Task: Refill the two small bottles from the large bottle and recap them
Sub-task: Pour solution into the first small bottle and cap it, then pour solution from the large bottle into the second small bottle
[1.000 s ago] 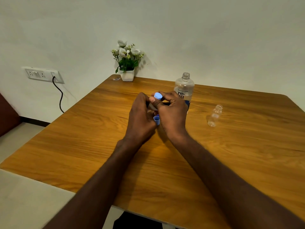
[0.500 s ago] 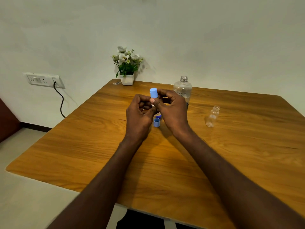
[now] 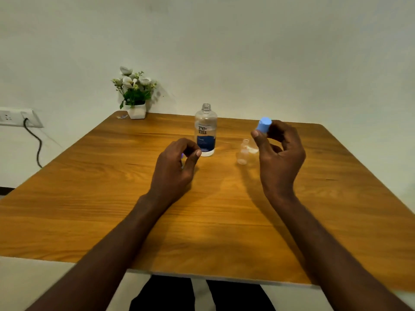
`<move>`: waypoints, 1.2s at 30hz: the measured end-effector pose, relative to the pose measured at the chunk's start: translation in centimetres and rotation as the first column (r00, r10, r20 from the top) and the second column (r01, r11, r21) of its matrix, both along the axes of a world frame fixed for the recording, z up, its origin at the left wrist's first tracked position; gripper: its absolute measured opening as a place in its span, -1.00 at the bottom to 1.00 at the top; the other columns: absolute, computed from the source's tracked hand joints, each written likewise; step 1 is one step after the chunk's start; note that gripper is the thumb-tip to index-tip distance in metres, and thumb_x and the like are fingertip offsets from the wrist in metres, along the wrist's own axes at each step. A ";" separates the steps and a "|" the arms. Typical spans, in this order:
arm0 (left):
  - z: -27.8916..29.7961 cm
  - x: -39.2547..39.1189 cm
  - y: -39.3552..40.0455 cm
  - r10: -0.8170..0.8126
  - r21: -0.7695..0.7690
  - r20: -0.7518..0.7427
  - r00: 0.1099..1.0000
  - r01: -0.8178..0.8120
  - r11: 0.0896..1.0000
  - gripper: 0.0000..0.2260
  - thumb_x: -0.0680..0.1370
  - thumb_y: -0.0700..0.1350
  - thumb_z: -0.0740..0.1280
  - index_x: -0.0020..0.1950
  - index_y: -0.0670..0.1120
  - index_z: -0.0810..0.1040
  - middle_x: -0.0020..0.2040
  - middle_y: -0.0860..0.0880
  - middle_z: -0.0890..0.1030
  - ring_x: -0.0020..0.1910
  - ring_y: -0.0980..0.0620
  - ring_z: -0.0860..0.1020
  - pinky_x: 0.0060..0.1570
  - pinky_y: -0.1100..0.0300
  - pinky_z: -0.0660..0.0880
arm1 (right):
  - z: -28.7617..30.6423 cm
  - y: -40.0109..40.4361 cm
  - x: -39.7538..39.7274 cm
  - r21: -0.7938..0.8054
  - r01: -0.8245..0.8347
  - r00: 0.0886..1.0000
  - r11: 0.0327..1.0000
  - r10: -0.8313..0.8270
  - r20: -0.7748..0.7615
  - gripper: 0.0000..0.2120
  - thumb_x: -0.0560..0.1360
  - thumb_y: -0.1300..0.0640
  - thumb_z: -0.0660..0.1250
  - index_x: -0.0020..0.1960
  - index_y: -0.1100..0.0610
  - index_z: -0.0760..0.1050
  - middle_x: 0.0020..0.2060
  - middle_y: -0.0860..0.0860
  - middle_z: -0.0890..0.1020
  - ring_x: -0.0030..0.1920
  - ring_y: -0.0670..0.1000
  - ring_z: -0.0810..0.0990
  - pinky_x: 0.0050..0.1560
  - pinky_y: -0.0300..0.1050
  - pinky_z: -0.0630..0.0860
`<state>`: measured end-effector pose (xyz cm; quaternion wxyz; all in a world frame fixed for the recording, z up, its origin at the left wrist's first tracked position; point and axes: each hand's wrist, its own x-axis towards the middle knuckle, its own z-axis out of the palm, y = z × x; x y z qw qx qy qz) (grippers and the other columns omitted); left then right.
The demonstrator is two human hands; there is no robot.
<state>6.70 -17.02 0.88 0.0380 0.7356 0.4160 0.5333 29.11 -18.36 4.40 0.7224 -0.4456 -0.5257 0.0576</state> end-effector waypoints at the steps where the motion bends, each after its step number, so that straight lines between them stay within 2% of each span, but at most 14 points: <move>1: 0.0 0.7 -0.2 -0.004 -0.010 -0.007 1.000 0.004 1.000 -0.97 0.66 -0.16 0.37 0.04 -0.10 0.57 -0.08 0.02 0.61 -0.12 0.06 0.55 -0.17 0.22 0.42 | -0.4 0.3 1.2 -0.013 0.038 0.999 0.999 -0.039 -0.029 -0.65 0.52 0.09 0.54 0.25 0.16 0.59 0.11 0.02 0.67 0.12 -0.03 0.67 -0.05 -0.22 0.63; 5: -0.4 4.4 -0.7 -0.038 -0.078 -0.054 0.998 0.033 0.996 -0.96 0.67 -0.19 0.33 0.06 -0.06 0.54 -0.04 0.07 0.60 -0.06 0.12 0.53 -0.15 0.25 0.41 | -1.8 2.4 5.4 -0.099 0.175 0.980 0.980 -0.183 -0.076 -0.67 0.47 0.12 0.57 0.20 0.16 0.63 0.03 0.00 0.69 0.00 -0.07 0.67 0.00 -0.17 0.62; 8: -0.8 5.8 -0.3 -0.038 -0.070 -0.223 0.974 0.023 0.997 -0.92 0.66 -0.14 0.33 0.14 -0.02 0.55 0.01 0.07 0.60 -0.01 0.09 0.53 -0.08 0.11 0.52 | -2.5 4.5 6.9 -0.176 0.226 0.968 0.958 -0.241 -0.068 -0.70 0.44 0.16 0.59 0.13 0.15 0.65 -0.03 -0.02 0.69 -0.06 -0.07 0.65 0.03 -0.10 0.62; 11: -1.1 6.6 0.6 -0.055 -0.092 -0.375 0.926 0.022 0.996 -0.76 0.67 -0.03 0.33 0.33 0.00 0.52 0.16 0.04 0.61 0.12 0.08 0.55 0.03 0.04 0.58 | -3.1 5.9 7.8 -0.266 0.240 0.967 0.934 -0.254 -0.020 -0.70 0.44 0.16 0.59 0.14 0.12 0.65 -0.02 -0.04 0.68 -0.04 -0.06 0.64 0.04 -0.08 0.63; 13: -1.2 7.4 1.4 -0.061 -0.128 -0.363 0.930 0.015 0.992 -0.62 0.66 0.02 0.34 0.46 0.01 0.41 0.26 0.02 0.57 0.18 0.08 0.55 0.06 0.11 0.57 | -3.6 6.5 8.4 -0.329 0.231 0.969 0.916 -0.248 -0.011 -0.67 0.45 0.14 0.59 0.18 0.11 0.65 0.01 -0.04 0.68 -0.02 -0.07 0.64 0.05 -0.10 0.63; 16: -1.3 8.5 2.7 -0.066 -0.181 -0.286 0.956 0.013 0.983 -0.45 0.64 0.06 0.38 0.56 -0.01 0.24 0.37 -0.02 0.48 0.12 0.10 0.55 0.00 0.19 0.51 | -4.0 6.9 8.8 -0.380 0.204 0.975 0.902 -0.223 -0.008 -0.64 0.46 0.13 0.58 0.23 0.11 0.65 0.02 -0.07 0.67 -0.01 -0.10 0.63 0.00 -0.26 0.57; 19: -1.3 9.3 3.7 -0.079 -0.247 -0.262 0.962 0.013 0.969 -0.36 0.63 0.12 0.37 0.60 -0.01 0.16 0.44 -0.03 0.43 0.00 0.17 0.54 0.03 0.11 0.57 | -4.1 7.0 8.8 -0.395 0.193 0.977 0.898 -0.212 -0.004 -0.61 0.48 0.13 0.57 0.28 0.12 0.63 0.07 -0.07 0.67 0.00 -0.13 0.62 -0.07 -0.41 0.47; 21: -1.4 9.6 4.3 -0.072 -0.301 -0.244 0.967 -0.005 0.954 -0.32 0.62 0.19 0.37 0.61 0.01 0.14 0.43 -0.03 0.46 -0.03 0.13 0.58 0.06 0.06 0.58 | -4.1 7.1 8.8 -0.405 0.196 0.977 0.893 -0.215 -0.002 -0.60 0.48 0.13 0.57 0.30 0.13 0.62 0.12 -0.02 0.69 0.02 -0.12 0.62 -0.02 -0.34 0.53; 24: -1.3 10.2 5.4 -0.075 -0.407 -0.234 0.969 -0.028 0.913 -0.28 0.58 0.29 0.35 0.61 0.02 0.17 0.36 0.01 0.54 0.05 0.04 0.58 0.00 0.10 0.50 | -4.1 7.1 8.9 -0.424 0.186 0.979 0.886 -0.202 0.006 -0.55 0.48 0.13 0.57 0.34 0.11 0.58 0.17 0.00 0.64 0.07 -0.09 0.60 0.12 -0.11 0.64; 28: -1.0 11.1 6.0 -0.078 -0.441 -0.230 0.970 -0.033 0.897 -0.31 0.57 0.36 0.32 0.57 0.02 0.27 0.23 0.13 0.56 0.08 0.06 0.57 0.00 0.04 0.56 | -3.9 6.5 8.8 -0.417 0.191 0.977 0.889 -0.211 -0.003 -0.33 0.43 0.03 0.59 0.45 0.02 0.39 0.26 -0.01 0.47 0.19 -0.04 0.50 0.03 -0.14 0.58; 30: -1.0 11.3 6.2 -0.057 -0.425 -0.238 0.970 -0.051 0.904 -0.38 0.60 0.33 0.29 0.53 0.02 0.33 0.17 0.16 0.53 0.07 0.07 0.57 -0.03 0.05 0.56 | -3.7 5.9 8.5 -0.300 0.278 0.958 0.912 -0.287 0.015 -0.36 0.44 0.00 0.53 0.44 0.05 0.38 0.21 0.02 0.49 0.16 0.00 0.51 -0.05 -0.12 0.58; 32: -1.1 11.4 6.5 -0.034 -0.402 -0.232 0.972 -0.064 0.913 -0.52 0.63 0.25 0.29 0.44 0.01 0.44 0.16 0.12 0.59 0.07 0.07 0.59 -0.02 0.05 0.57 | -3.7 5.2 7.9 -0.179 0.341 0.940 0.923 -0.337 0.056 -0.44 0.45 0.02 0.47 0.40 0.08 0.41 0.14 0.03 0.51 0.10 0.02 0.52 -0.10 -0.16 0.55; 34: -1.0 11.3 6.6 -0.031 -0.408 -0.175 0.984 -0.044 0.912 -0.64 0.64 0.18 0.33 0.32 0.00 0.54 0.15 0.08 0.64 0.01 0.09 0.60 -0.05 0.07 0.55 | -3.5 4.7 7.3 -0.110 0.345 0.936 0.932 -0.333 0.115 -0.49 0.46 0.08 0.44 0.38 0.12 0.43 0.11 0.05 0.52 0.05 0.01 0.51 -0.11 -0.25 0.49; 36: -1.1 11.2 6.5 -0.057 -0.419 -0.062 0.996 0.026 0.907 -0.71 0.61 0.15 0.40 0.21 0.00 0.60 0.10 0.10 0.65 -0.14 0.19 0.57 -0.16 0.13 0.47 | -3.3 4.3 6.8 -0.061 0.296 0.947 0.953 -0.285 0.151 -0.55 0.48 0.17 0.42 0.34 0.17 0.46 0.09 0.09 0.54 0.02 0.00 0.51 -0.10 -0.31 0.47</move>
